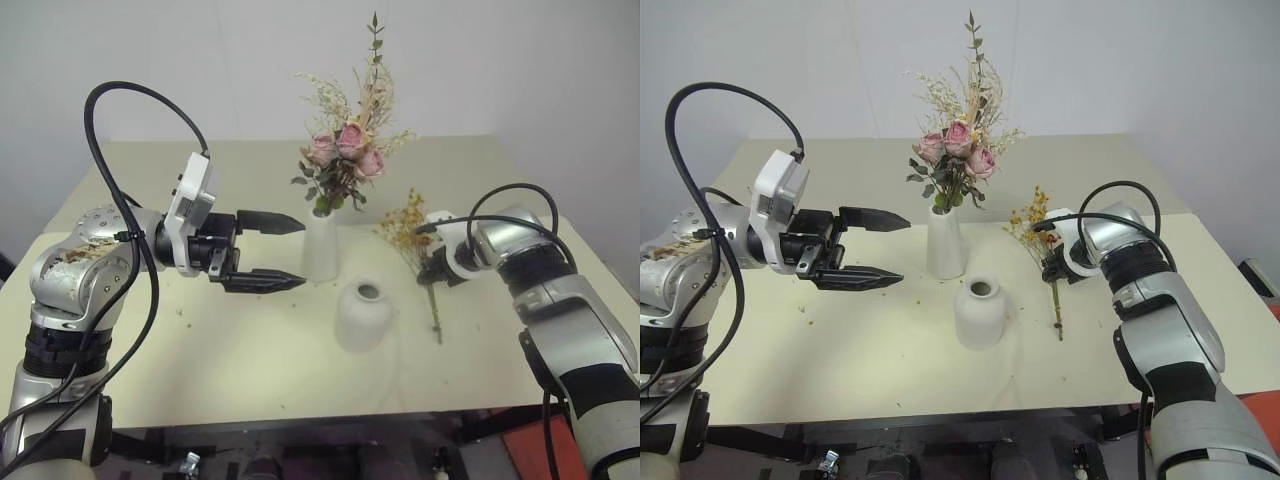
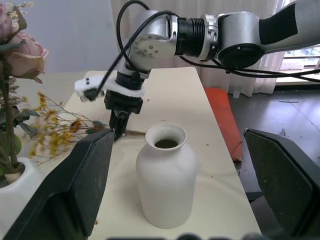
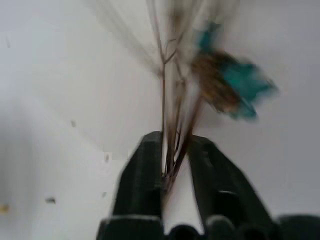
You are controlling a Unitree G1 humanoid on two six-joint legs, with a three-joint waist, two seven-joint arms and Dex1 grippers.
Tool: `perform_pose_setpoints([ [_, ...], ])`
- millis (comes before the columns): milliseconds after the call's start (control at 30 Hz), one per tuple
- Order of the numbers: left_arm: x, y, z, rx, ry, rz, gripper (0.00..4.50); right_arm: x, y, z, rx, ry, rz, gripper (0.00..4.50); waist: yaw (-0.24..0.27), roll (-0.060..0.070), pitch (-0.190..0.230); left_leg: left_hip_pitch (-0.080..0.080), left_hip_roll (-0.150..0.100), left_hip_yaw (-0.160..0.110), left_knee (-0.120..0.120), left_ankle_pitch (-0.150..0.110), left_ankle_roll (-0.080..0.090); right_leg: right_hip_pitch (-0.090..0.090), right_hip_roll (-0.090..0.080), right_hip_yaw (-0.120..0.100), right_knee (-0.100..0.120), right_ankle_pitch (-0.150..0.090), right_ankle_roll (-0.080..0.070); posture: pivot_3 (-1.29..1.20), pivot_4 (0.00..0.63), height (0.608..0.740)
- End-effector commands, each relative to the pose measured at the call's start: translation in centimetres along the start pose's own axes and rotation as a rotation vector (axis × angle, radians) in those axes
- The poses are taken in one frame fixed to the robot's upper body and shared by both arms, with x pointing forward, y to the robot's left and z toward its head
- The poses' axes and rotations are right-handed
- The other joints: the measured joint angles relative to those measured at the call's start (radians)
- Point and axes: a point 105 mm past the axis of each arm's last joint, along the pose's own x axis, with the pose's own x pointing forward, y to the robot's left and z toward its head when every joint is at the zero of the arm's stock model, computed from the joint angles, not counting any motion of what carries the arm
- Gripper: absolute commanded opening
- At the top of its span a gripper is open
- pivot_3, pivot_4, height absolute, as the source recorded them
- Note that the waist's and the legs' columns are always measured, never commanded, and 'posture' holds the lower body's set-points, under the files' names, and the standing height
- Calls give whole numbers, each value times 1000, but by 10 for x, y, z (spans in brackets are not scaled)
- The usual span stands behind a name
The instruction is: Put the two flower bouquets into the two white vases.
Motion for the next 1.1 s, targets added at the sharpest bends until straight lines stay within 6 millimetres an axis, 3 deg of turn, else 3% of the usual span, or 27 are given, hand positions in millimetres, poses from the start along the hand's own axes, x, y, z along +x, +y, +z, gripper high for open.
perform_pose_setpoints([
  [33, -4, 1, 11, 57, -14, 15, 4500, -29, -14, 34, 55, -200, -39, 16, 0, 0, 0, 0, 0, 0, 0, 0, 0, 0, 0, 0, 0, 0, 0, 0, 150, 740],
  [200, -4, 5, 10, 56, -13, 15, 4500, -66, -35, 65, 191, -517, -83, 16, 1, 0, 0, 0, 0, 0, 0, 0, 0, 0, 0, 0, 0, 0, 0, 0, 150, 740],
  [400, -4, 10, 11, 50, -15, 16, 4500, -122, -45, 75, 236, -941, -103, 16, 2, 0, 0, 0, 0, 0, -2, 0, 0, 0, 0, 0, -1, 0, 0, 0, 150, 740],
  [500, -5, 12, 13, 45, -18, 14, 4500, -153, -29, 68, 260, -1164, 102, 16, 1, 0, 0, 0, 0, 0, -1, 0, 0, 0, 0, 0, 0, 0, 1, 0, 150, 740],
  [633, -6, 12, 12, 30, -10, 2, 4500, -174, 3, 53, 143, -1247, 323, 16, -1, 2, 1, 1, 0, 0, -2, 0, 0, 0, 0, 0, 1, 0, 0, 0, 150, 740],
  [833, -7, 14, 12, 14, -8, -11, 4500, -192, 61, 26, -197, -1248, 592, 16, 0, 2, 1, 1, 1, 0, -1, 0, 0, 1, 1, 0, 1, -4, 6, 0, 150, 740],
  [1100, -15, 14, 17, -35, -38, -12, 4500, -198, 98, 26, -347, -1284, 715, 16, 1, 2, 1, 2, 2, 0, -1, 0, 0, 1, 1, 0, 1, -4, 7, 0, 150, 740],
])
